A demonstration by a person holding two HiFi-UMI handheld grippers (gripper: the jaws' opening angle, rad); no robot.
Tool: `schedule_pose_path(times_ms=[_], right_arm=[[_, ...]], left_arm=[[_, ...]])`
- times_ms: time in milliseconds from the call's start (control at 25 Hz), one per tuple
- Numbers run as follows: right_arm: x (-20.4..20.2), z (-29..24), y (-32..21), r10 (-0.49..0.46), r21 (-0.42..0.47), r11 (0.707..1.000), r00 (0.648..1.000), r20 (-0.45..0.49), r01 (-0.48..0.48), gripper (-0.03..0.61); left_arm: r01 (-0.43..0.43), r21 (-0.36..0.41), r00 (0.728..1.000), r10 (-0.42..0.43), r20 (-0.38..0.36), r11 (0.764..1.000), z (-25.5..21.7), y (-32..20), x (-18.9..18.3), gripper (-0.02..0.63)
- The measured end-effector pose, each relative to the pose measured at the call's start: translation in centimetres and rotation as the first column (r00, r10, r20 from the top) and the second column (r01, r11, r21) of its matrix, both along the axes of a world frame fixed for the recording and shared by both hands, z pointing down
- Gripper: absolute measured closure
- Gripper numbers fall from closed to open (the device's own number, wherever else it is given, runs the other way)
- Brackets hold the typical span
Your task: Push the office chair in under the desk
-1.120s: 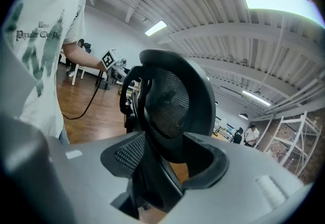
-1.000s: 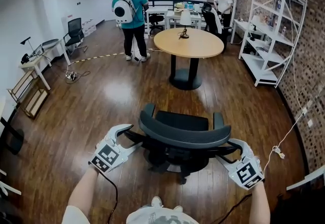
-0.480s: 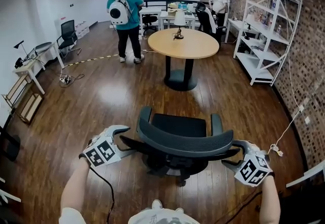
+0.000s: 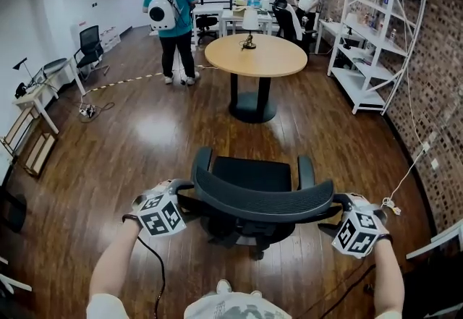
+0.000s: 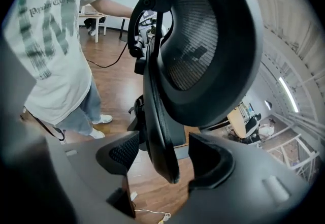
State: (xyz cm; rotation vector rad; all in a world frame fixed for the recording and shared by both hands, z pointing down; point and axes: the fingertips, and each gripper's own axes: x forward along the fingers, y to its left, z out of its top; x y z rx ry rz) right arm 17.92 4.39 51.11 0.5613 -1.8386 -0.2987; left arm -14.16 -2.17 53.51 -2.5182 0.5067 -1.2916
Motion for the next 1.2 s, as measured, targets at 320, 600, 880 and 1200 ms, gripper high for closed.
schedule_pose_path(times_ms=[320,600,880,1200], right_arm=[[-0.8,3.1,-1.6,-0.039,0.014,0.999,0.998,-0.047,0.040,0.400],[-1.4,3.8,-3.5,-0.037,-0.011,0.999,0.999,-0.007,0.037,0.407],[-1.0,4.6,-7.5,-0.014,0.054,0.998,0.999,-0.030,0.015,0.428],[-1.1,4.3,-12.8,-0.015,0.110,0.994,0.999,-0.034,0.019,0.440]], left_arm=[[-0.052,0.019,0.997,0.050,0.050,0.998,0.6,-0.2,1.0,0.307],[-0.073,0.006,0.996,0.073,0.044,0.997,0.5,-1.8,1.2,0.311],[-0.077,0.046,0.995,0.074,0.060,0.996,0.8,-5.5,1.3,0.322],[-0.123,0.166,0.978,0.092,0.185,0.978,1.9,-11.5,1.2,0.420]])
